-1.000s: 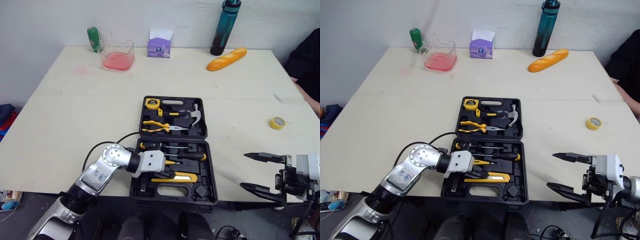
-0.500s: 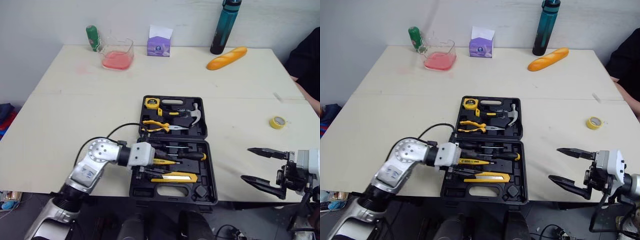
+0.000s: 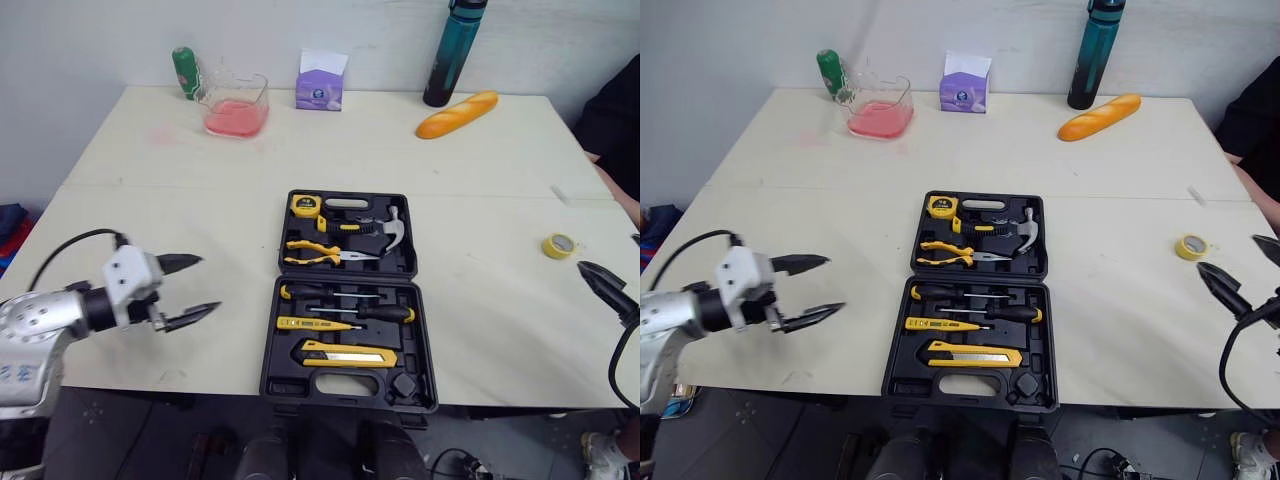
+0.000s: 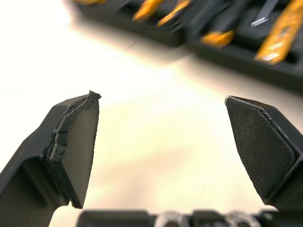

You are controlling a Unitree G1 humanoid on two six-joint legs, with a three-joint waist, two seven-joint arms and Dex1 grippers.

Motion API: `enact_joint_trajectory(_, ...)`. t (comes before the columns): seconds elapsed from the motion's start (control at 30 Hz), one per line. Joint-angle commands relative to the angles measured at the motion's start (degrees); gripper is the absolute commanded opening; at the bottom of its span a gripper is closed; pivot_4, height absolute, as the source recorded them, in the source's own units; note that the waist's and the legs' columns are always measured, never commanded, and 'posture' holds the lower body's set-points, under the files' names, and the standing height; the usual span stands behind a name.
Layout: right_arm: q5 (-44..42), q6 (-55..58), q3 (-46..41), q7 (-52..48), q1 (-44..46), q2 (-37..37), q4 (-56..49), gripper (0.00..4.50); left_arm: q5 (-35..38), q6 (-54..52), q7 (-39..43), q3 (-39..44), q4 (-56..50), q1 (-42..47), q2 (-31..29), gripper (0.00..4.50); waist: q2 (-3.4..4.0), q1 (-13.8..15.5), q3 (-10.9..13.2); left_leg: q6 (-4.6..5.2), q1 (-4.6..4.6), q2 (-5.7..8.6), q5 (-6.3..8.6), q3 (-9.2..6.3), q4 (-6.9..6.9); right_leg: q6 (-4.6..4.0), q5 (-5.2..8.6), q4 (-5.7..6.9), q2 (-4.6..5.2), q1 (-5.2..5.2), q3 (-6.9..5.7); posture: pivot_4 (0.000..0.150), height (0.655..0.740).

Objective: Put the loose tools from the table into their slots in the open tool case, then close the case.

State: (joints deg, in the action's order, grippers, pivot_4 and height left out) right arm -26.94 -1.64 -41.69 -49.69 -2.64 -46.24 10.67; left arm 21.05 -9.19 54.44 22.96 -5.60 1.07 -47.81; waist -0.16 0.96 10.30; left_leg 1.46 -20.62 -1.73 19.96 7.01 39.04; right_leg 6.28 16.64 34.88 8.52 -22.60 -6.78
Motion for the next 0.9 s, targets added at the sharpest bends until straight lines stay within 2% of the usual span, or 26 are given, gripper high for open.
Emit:
enact_joint_trajectory(0.03,2.59,-3.1,-3.37,8.77,0.03,2.89,1.52,4.5,0.77,1.43,-6.76,10.62,3.25,-3.34,2.47,4.45,0.0,-0.23,0.0,-0.04,0.01,-0.03,0.03,-0.01,0.0,0.0,0.0,0.02,0.03,0.0,0.06,0.15,0.74)
enact_joint_trajectory(0.27,3.59,-4.4,-4.78,17.44,0.73,5.31,4.77,4.5,0.78,1.76,-13.18,20.43,8.51,-9.38,4.02,4.45,0.07,-1.56,0.04,-0.19,0.06,-0.15,0.07,0.05,-0.11,-0.07,0.04,0.1,0.03,-0.08,0.22,0.15,0.74)
enact_joint_trajectory(0.7,1.36,-1.69,-1.96,16.02,4.4,3.42,5.53,4.5,3.89,-1.5,-12.47,14.49,-0.26,-7.68,4.83,4.45,0.09,-2.28,0.05,-0.41,0.07,-0.17,0.21,0.06,-0.13,-0.07,0.04,0.09,0.05,-0.09,0.3,0.15,0.74)
enact_joint_trajectory(0.83,-0.68,7.08,1.77,12.0,7.01,-0.86,2.34,4.5,5.35,-3.24,-11.4,10.5,-4.47,-4.31,3.93,4.45,0.17,-2.55,0.1,-0.19,0.07,-0.13,0.1,0.1,-0.13,-0.06,0.03,0.09,0.07,-0.09,0.33,0.15,0.74)
enact_joint_trajectory(0.9,-0.15,17.03,5.96,10.43,9.43,-6.64,1.17,4.5,7.93,-5.74,-10.9,7.68,-8.33,-0.82,3.72,4.45,0.23,-2.54,0.14,-0.19,0.07,-0.15,0.1,0.09,-0.13,-0.05,0.03,0.09,0.06,-0.09,0.33,0.15,0.74)
